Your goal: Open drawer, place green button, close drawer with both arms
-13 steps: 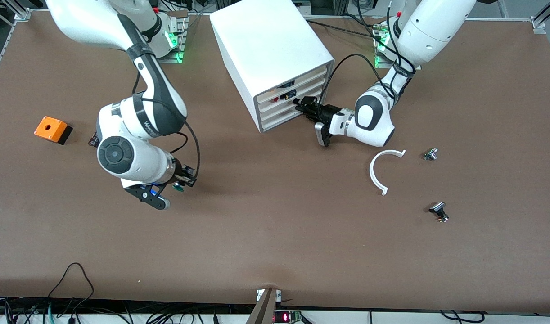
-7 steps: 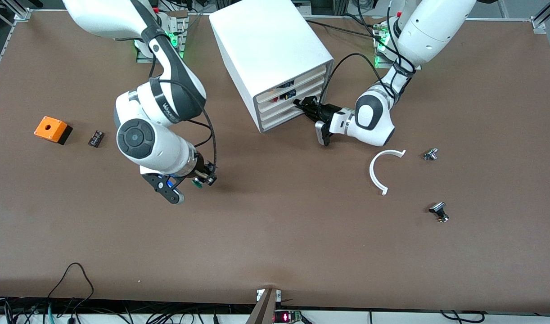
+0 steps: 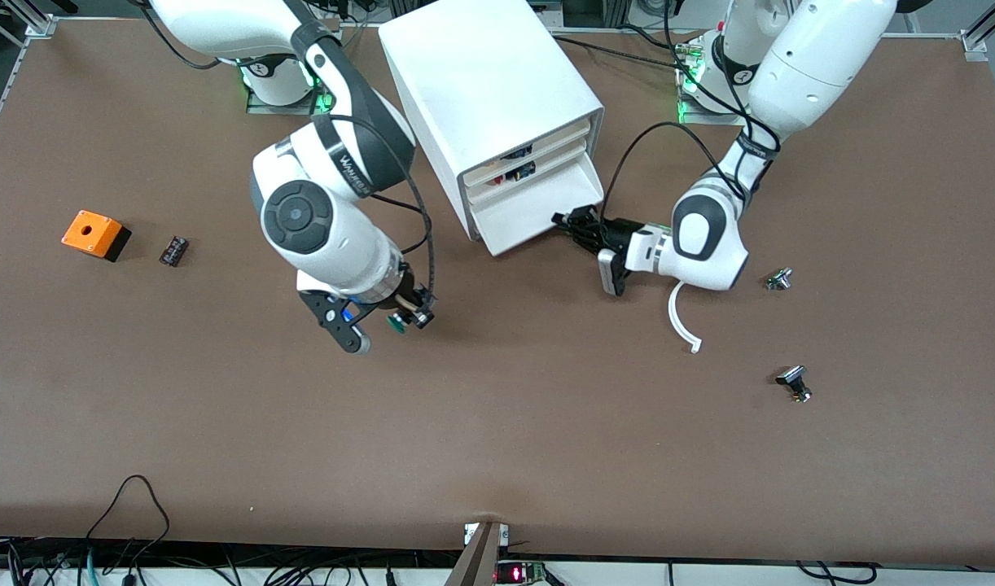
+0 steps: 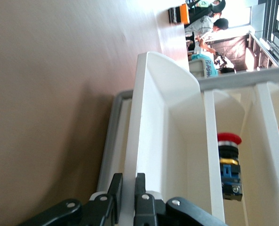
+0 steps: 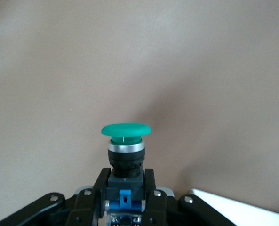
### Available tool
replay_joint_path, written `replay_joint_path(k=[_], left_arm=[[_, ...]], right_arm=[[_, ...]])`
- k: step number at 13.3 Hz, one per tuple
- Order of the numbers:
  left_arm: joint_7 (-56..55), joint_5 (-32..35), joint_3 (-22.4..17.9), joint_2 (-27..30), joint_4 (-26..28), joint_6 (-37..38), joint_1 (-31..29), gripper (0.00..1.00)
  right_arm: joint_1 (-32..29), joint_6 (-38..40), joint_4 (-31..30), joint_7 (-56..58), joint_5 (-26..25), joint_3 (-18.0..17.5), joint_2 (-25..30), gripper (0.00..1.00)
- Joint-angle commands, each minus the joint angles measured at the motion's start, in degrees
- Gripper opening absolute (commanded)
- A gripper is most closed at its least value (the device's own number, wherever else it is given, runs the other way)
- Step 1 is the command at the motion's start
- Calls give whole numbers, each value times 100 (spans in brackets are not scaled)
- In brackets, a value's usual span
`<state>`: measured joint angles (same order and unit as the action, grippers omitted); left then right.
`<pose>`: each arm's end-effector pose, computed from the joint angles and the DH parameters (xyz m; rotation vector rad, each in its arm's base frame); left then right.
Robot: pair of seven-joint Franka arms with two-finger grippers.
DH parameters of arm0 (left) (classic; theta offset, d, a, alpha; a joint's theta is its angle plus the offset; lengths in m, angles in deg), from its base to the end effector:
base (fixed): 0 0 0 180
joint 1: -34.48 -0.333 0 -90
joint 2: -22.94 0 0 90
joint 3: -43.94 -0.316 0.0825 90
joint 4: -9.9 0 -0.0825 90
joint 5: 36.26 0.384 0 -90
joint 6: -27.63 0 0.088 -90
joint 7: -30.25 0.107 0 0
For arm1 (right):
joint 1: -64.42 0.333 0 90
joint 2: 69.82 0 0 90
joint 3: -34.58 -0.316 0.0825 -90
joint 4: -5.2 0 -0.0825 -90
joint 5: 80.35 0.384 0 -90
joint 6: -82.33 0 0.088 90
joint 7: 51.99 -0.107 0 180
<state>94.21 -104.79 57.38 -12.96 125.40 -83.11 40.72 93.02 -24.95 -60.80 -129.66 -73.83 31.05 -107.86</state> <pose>0.4952 -0.2483 0.1431 1.8663 -0.5221 -0.2149 0.6342 0.3932 0.4175 -2.7457 1.2257 0.1313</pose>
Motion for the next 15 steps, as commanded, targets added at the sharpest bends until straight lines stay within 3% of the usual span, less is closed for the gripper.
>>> replay_joint_path(k=[1,4,5,6,10,15], left_arm=[[-348,68,10,-320,-633,96,-176,0],[-542,76,-34,-356,-783,96,-167,0],[-534,163,-35,-356,-783,96,-176,17],[-403,399,-35,-330,-783,96,-185,99],[-506,1025,-34,-171,-1212,550,-316,100],[-3041,2342,-61,-4,-2468,1738,-326,100]], right_arm=[[321,-205,255,-720,42,27,-151,0],[672,-416,255,-1389,25,44,-151,0],[813,-582,255,-1704,7,44,-160,0],[953,-697,255,-1969,-10,53,-221,0],[1542,-1057,255,-2743,-405,71,-501,0],[2035,-1444,246,-3316,-581,71,-976,0]])
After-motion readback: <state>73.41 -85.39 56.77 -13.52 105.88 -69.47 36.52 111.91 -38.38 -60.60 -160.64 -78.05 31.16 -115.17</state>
